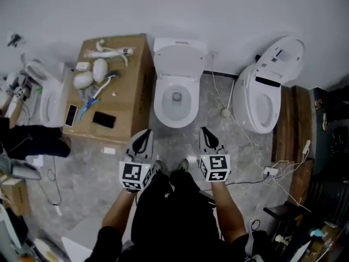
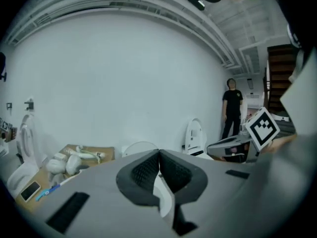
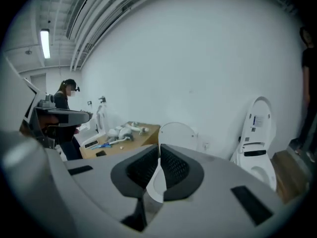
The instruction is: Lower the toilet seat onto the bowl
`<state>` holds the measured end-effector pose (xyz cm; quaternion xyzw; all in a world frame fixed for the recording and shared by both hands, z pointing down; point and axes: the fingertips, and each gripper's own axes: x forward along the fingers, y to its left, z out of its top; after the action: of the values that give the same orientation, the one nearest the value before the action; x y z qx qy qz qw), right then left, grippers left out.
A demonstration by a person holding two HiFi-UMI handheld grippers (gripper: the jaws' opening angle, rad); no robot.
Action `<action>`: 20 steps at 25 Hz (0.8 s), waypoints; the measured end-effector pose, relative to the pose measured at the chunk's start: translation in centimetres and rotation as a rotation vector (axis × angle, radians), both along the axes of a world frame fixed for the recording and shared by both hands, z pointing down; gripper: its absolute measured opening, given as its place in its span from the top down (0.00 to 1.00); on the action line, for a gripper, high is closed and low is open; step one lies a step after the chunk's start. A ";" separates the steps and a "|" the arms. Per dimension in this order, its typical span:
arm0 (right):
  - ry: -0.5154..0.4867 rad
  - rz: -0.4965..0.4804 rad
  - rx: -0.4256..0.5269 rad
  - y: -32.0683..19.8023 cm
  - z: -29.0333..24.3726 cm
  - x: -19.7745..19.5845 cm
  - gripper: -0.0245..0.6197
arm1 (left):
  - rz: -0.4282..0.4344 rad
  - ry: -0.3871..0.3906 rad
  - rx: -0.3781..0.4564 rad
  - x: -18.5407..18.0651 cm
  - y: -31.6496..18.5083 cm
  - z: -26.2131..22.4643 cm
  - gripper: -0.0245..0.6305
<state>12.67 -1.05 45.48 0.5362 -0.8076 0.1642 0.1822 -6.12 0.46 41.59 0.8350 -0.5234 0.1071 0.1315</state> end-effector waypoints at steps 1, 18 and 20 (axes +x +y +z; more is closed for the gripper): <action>-0.018 0.011 0.023 0.7 -1.7 -0.3 0.91 | 0.014 0.013 0.033 -0.1 0.8 -2.0 0.93; -0.128 0.088 0.261 9.0 -15.9 -3.3 0.92 | -0.024 0.110 0.214 -3.1 5.8 -12.9 0.93; -0.125 0.093 0.268 8.8 -16.2 -3.4 0.92 | -0.025 0.104 0.228 -3.1 5.7 -13.4 0.93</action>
<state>9.30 7.77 29.23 0.5812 -0.8065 0.0962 0.0504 -9.26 6.12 28.23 0.8423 -0.5352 0.0015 0.0640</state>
